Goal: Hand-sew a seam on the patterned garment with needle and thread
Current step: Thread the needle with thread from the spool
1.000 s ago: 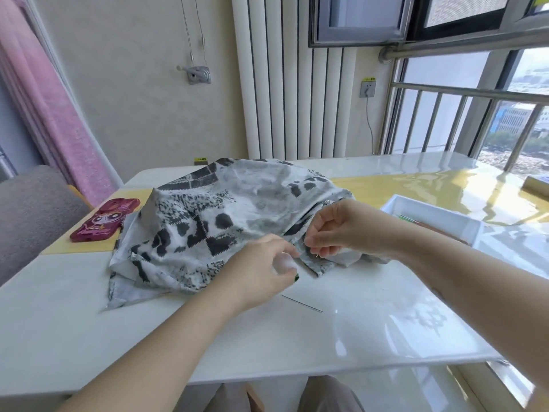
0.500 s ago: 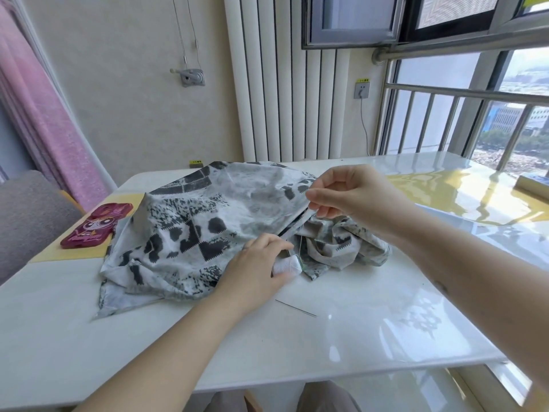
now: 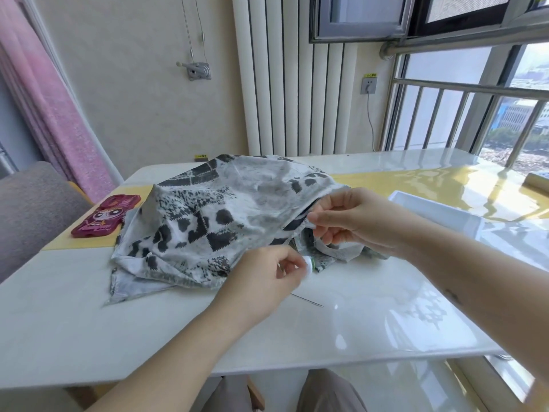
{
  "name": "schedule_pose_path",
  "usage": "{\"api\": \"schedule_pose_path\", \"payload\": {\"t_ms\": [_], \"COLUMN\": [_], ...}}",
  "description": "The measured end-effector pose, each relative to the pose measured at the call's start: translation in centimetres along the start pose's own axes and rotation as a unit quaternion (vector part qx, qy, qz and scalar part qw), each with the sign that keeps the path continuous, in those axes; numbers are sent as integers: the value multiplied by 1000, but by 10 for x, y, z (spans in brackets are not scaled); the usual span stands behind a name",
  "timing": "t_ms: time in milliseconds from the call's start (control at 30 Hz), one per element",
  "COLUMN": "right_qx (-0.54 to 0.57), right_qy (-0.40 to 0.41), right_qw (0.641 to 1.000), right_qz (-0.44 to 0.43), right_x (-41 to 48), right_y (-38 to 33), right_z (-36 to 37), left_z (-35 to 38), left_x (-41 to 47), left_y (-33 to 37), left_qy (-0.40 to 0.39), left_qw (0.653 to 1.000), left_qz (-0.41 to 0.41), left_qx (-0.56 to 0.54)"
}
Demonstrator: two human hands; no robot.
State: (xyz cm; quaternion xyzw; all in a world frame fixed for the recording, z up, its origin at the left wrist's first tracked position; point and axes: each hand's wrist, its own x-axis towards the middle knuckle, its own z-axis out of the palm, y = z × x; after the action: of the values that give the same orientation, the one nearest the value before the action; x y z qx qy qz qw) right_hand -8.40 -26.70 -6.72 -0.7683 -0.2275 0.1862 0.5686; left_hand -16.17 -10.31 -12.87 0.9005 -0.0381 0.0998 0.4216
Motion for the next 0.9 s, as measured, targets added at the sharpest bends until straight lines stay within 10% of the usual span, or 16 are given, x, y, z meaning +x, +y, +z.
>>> {"api": "schedule_pose_path", "payload": {"t_ms": [267, 567, 900], "right_qx": [83, 120, 115], "right_qy": [24, 38, 87], "right_qw": [994, 988, 986], "right_qz": [63, 85, 80], "right_x": [-9, -11, -6], "right_y": [22, 24, 25], "right_z": [7, 15, 25], "left_z": [9, 11, 4], "left_x": [-1, -8, -3], "left_y": [7, 7, 11], "left_qy": [-4, 148, 80], "left_qw": [992, 980, 987], "left_qz": [-40, 95, -42], "left_qx": [-116, 97, -134]}}
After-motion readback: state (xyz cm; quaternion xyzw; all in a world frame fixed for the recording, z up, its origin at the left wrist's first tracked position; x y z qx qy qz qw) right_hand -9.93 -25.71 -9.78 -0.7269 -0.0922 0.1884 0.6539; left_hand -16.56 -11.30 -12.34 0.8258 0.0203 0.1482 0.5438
